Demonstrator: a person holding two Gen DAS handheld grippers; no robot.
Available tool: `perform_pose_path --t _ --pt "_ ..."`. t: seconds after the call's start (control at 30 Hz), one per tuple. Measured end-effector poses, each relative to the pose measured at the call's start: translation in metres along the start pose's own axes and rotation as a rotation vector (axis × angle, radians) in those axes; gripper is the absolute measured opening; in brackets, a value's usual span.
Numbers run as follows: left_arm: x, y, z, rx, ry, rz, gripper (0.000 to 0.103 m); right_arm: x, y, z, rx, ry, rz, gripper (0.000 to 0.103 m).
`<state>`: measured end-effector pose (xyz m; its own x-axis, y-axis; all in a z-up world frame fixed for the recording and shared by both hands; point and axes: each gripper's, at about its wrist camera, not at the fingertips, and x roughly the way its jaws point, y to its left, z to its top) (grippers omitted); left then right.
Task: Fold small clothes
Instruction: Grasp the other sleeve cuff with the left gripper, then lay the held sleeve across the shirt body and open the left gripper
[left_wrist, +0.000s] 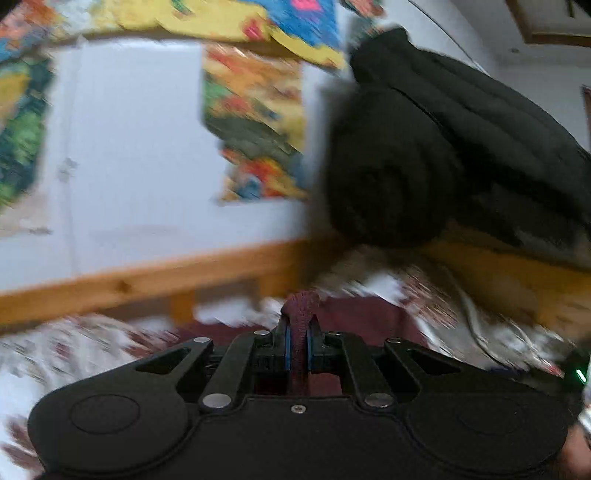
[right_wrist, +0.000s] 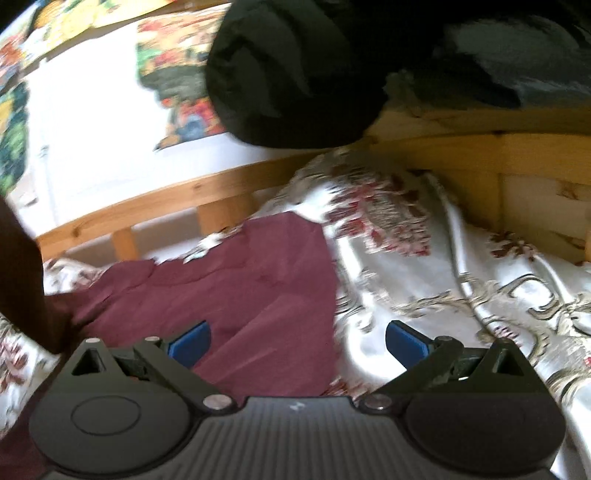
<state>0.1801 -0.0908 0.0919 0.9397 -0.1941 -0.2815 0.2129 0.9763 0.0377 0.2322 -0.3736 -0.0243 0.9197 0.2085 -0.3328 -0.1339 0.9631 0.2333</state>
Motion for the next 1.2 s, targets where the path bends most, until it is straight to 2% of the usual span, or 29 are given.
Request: perform_pose_path --t 0.13,0.37,0.5,0.57,0.67,0.73,0.77,0.83,0.93,1.03,1.2 --pt "0.03 -0.026 -0.024 -0.007 0.095 -0.084 0.007 0.005 -0.021 0.002 0.079 0.003 -0.023 0.103" --pt "0.052 -0.037 -0.055 -0.018 0.188 -0.143 0.008 0.014 -0.03 -0.003 0.103 0.033 -0.031 0.103" --pt "0.055 -0.032 -0.07 -0.052 0.247 -0.165 0.013 0.019 -0.029 -0.008 0.099 0.055 -0.024 0.103" --pt "0.057 -0.028 -0.079 -0.086 0.288 -0.185 0.019 0.022 -0.027 -0.01 0.096 0.068 -0.018 0.103" --pt "0.057 -0.022 -0.091 -0.144 0.341 -0.231 0.037 0.024 -0.025 -0.013 0.089 0.08 -0.016 0.103" --pt "0.052 -0.02 -0.097 -0.16 0.363 -0.255 0.057 0.024 -0.023 -0.014 0.085 0.085 -0.015 0.103" --pt "0.048 -0.019 -0.098 -0.155 0.361 -0.253 0.063 0.024 -0.022 -0.015 0.082 0.084 -0.014 0.103" --pt "0.034 -0.016 -0.102 -0.14 0.326 -0.252 0.082 0.022 -0.018 -0.015 0.067 0.083 -0.008 0.103" --pt "0.017 -0.009 -0.107 -0.106 0.314 -0.2 0.088 0.021 -0.004 -0.017 0.023 0.09 0.026 0.103" --pt "0.01 0.006 -0.119 -0.085 0.369 -0.062 0.088 0.02 0.017 -0.025 -0.06 0.12 0.08 0.103" --pt "-0.004 0.046 -0.141 -0.157 0.453 0.109 0.093 0.02 0.061 -0.047 -0.268 0.21 0.157 0.103"
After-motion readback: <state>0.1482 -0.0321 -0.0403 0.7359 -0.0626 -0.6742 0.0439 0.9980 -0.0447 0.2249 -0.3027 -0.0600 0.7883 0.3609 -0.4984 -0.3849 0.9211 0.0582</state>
